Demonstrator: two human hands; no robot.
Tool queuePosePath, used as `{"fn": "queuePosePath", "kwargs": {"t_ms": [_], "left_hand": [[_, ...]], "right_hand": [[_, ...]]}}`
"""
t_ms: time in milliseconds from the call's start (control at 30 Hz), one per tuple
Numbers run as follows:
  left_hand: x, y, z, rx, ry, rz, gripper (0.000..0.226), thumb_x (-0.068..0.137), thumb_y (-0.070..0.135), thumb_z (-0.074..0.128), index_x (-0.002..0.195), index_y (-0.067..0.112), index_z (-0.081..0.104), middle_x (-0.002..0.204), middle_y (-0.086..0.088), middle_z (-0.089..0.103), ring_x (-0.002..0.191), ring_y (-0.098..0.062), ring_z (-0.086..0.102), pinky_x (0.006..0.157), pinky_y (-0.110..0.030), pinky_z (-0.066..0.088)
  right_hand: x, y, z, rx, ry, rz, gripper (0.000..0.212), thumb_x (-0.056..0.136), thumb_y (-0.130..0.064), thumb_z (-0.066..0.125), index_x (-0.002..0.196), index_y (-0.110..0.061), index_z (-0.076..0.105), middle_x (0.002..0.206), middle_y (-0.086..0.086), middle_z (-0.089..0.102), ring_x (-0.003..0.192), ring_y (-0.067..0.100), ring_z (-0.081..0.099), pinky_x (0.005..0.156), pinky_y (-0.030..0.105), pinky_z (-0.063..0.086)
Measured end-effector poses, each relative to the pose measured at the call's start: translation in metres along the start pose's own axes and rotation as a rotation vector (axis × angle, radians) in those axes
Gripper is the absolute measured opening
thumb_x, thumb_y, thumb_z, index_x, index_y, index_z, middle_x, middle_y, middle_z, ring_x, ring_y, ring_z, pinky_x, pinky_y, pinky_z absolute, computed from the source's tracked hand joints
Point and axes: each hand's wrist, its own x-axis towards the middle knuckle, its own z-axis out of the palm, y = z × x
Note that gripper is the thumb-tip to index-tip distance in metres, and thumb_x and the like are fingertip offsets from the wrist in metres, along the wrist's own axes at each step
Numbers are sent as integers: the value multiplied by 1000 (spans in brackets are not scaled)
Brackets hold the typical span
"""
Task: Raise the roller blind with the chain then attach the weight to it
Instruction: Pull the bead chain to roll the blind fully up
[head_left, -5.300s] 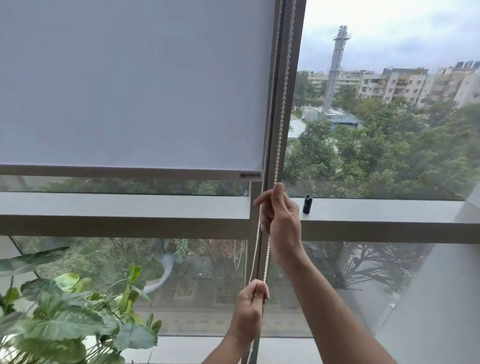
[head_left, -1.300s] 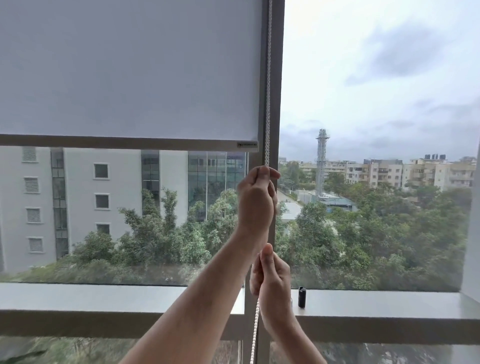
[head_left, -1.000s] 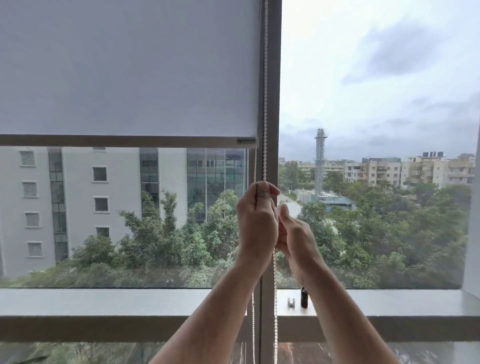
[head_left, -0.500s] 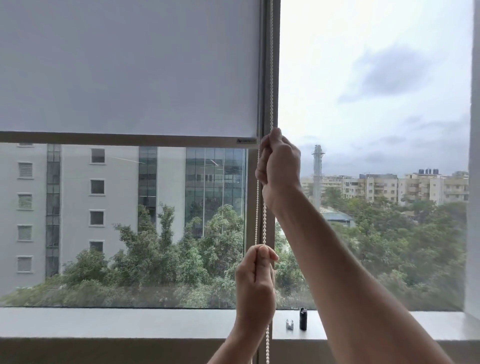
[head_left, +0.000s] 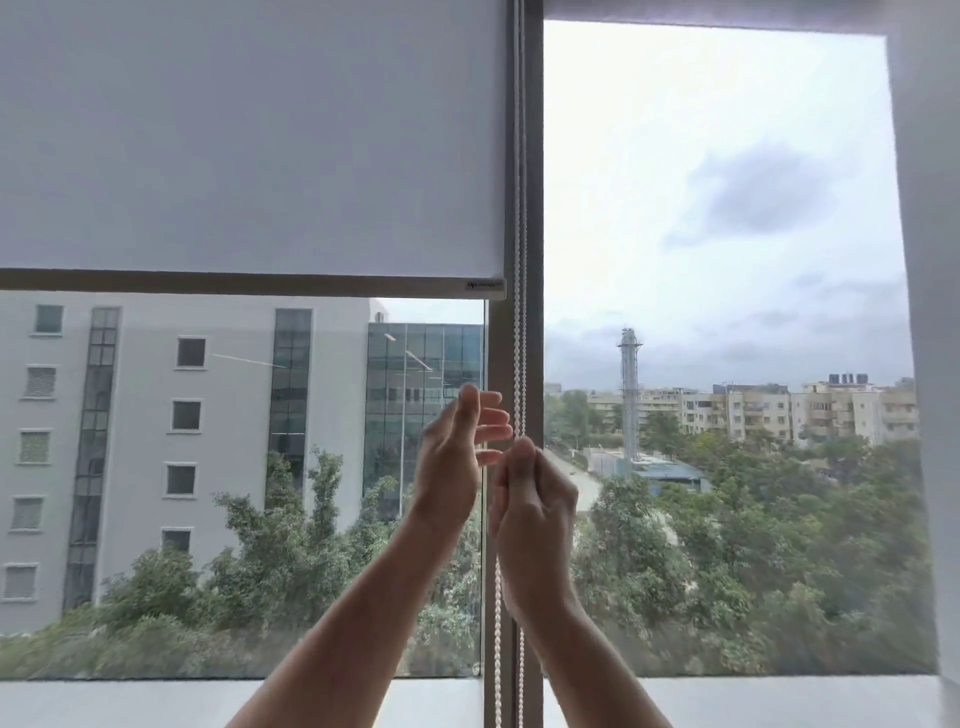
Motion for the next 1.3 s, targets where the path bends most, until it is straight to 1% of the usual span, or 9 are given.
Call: {"fn": "queuePosePath", "kwargs": {"t_ms": [133,233,367,500,633,833,933,1200,1300], "left_hand": [[28,38,16,-137,-96,-15,36,105,34,37,102,11,65,75,-4,69,64,-15,68,55,-25,55],[36,46,38,-133,-7,5,36,105,22,41,78,16,64,50,9,48,40,-5,41,38,-21,32],[35,42,53,-20,142,166,41,103,17,41,66,23,57,50,12,42,47,-11,35,46,-26,27],[18,32,52,67,159,224,37,102,15,40,70,24,55,52,14,48,50,-4,40,45,-20,32],[-16,5,49,100,142,200,40,102,10,41,66,24,53,53,18,55,48,1,45,45,-12,35],[-42,-24,45,91,147,197,37,103,18,41,68,23,54,52,15,45,51,-8,36,45,-23,28],[-48,-23,46,84,136,195,35,99,24,40,67,28,54,51,15,47,50,-5,36,43,-18,27],[-49,-37,33,-46,-46,43,37,94,36,47,60,26,54,48,9,37,46,-9,30,44,-27,21],[-47,-51,24,78,-4,25,45,102,37,38,65,23,58,49,9,55,45,-2,48,46,-19,39]], "right_hand": [[-31,21,-5,39,-11,107,40,95,-37,45,60,-18,49,44,-6,32,40,13,25,41,29,19],[-32,22,-9,97,-63,135,42,99,-34,46,59,-21,51,42,-4,31,35,10,23,37,21,18],[-13,17,-21,208,-211,270,39,93,-35,47,59,-22,60,45,0,40,37,12,32,37,23,30],[26,6,-36,268,-231,353,54,99,-43,29,104,-5,67,71,13,70,63,16,66,62,28,57],[69,-23,-36,245,-169,320,53,104,-42,26,105,-11,70,90,15,74,92,26,69,86,39,55],[120,-79,2,247,-239,278,45,106,-34,31,106,-5,66,69,6,64,60,18,62,59,33,55],[132,-97,25,235,-195,277,40,106,-30,33,95,-9,64,54,-4,41,44,10,34,41,24,29],[100,-82,29,-26,-6,-111,41,99,-14,41,61,-23,55,58,9,41,53,20,32,53,40,30],[68,-57,17,-43,-5,-113,42,103,-13,41,63,-21,55,54,8,41,48,18,30,45,38,27]]}}
